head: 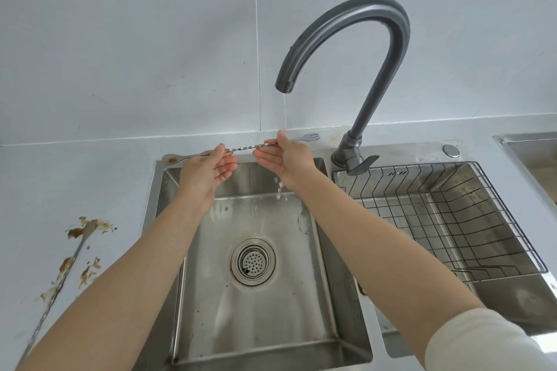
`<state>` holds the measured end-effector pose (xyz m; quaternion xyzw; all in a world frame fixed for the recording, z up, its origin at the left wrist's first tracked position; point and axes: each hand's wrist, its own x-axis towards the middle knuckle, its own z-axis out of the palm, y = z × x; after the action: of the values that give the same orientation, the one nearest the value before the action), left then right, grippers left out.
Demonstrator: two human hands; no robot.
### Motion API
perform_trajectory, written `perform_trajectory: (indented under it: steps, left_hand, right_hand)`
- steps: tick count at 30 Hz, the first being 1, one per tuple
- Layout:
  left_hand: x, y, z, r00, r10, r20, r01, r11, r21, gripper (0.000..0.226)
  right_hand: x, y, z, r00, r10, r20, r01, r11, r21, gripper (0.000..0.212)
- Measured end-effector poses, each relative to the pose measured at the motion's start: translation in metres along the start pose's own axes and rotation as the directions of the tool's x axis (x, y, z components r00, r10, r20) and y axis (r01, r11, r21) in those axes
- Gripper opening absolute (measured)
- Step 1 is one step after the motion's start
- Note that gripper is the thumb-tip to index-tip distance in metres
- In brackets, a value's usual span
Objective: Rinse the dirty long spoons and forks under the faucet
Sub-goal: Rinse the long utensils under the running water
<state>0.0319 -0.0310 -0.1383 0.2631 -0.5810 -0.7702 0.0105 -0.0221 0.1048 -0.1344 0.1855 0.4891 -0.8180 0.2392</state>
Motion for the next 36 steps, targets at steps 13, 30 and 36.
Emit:
perform_trajectory:
  steps: [13,30,36]
  left_hand:
    - [0.003,0.011,-0.005,1.000,0.015,-0.007,-0.015,0.994,-0.106,0.025]
    - [0.006,0.013,-0.001,0.998,0.002,0.055,0.008,0.985,-0.171,0.025]
    - [0.009,0.015,0.001,0.998,0.012,0.069,-0.002,0.989,-0.146,0.025]
  right_hand:
    - [-0.004,-0.006,0.015,0.993,0.019,-0.115,0.008,0.973,0.232,0.032]
    - [-0.012,-0.010,0.009,0.989,-0.098,-0.111,0.121,0.967,0.226,0.018]
    - [-0.017,-0.027,-0.014,0.970,-0.075,-0.230,0.133,0.959,0.250,0.020]
